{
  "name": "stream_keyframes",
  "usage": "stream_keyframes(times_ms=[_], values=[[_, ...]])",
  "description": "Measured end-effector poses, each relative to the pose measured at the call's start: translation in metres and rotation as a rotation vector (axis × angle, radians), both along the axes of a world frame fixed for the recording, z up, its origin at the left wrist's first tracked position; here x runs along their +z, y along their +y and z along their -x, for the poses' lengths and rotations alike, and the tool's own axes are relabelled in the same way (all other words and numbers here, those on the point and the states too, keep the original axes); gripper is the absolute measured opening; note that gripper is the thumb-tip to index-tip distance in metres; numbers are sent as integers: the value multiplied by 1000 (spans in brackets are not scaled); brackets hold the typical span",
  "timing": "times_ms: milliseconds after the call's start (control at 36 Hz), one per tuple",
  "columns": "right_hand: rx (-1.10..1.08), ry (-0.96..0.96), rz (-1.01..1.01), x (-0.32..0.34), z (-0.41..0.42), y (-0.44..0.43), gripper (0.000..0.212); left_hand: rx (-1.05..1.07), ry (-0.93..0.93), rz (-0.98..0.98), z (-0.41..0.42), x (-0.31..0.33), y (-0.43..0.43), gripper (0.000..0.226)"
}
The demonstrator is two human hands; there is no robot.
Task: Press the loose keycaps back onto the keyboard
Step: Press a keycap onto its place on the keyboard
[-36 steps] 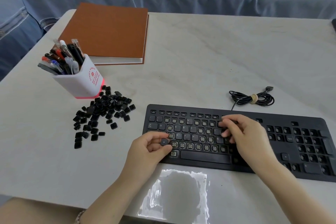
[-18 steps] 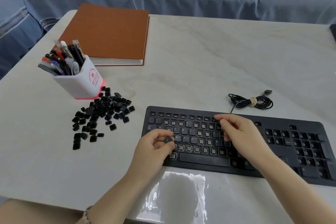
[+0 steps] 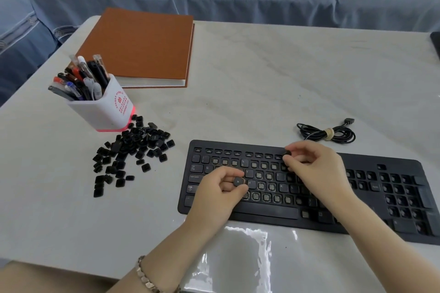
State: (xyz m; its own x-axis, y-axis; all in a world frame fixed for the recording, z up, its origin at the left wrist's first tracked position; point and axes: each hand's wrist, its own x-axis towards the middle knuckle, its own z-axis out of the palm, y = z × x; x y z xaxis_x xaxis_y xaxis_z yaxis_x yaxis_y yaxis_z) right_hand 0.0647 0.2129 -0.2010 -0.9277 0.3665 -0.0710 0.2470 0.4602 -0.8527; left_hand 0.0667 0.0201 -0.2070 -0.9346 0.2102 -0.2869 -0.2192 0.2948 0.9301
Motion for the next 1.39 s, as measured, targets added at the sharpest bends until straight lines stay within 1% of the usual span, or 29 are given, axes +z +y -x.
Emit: stream_keyframes(times_ms=[83, 194, 333, 417, 528, 639, 750, 1083, 1167, 1278, 1333, 1389], values=[[47, -5, -84, -2, 3, -2, 18, 3, 0, 13, -1, -4, -1, 21], [73, 3, -163, -5, 6, 0, 25, 3, 3, 20, -1, -6, -2, 23], [165, 0, -253, -1, 10, 2, 20, -1, -1, 13, -1, -6, -2, 22], [190, 2, -273, -1, 12, 4, 14, 1, -14, 1, -2, -7, -3, 21], [195, 73, -310, -7, 11, 7, 12, -4, -12, -3, -2, -7, -3, 22], [160, 79, -308, -23, 9, 8, 13, -7, 4, 10, -3, -6, -3, 23], [108, 168, -329, -37, 5, 10, 13, -17, 2, 24, -4, -6, -4, 22], [43, 293, -370, -48, 6, 5, 15, -11, -1, 30, -6, -3, -5, 23], [45, 378, -498, -52, 3, 2, 11, -7, 0, 29, -5, -2, -4, 24], [114, 489, -838, -52, 2, -1, 27, -10, 0, 28, -5, 0, -4, 24], [139, 506, -998, -52, 0, -1, 27, -9, 4, 31, -6, 0, -4, 24], [161, 501, -1073, -51, -2, 1, 29, -6, 3, 31, -6, 0, -5, 24]])
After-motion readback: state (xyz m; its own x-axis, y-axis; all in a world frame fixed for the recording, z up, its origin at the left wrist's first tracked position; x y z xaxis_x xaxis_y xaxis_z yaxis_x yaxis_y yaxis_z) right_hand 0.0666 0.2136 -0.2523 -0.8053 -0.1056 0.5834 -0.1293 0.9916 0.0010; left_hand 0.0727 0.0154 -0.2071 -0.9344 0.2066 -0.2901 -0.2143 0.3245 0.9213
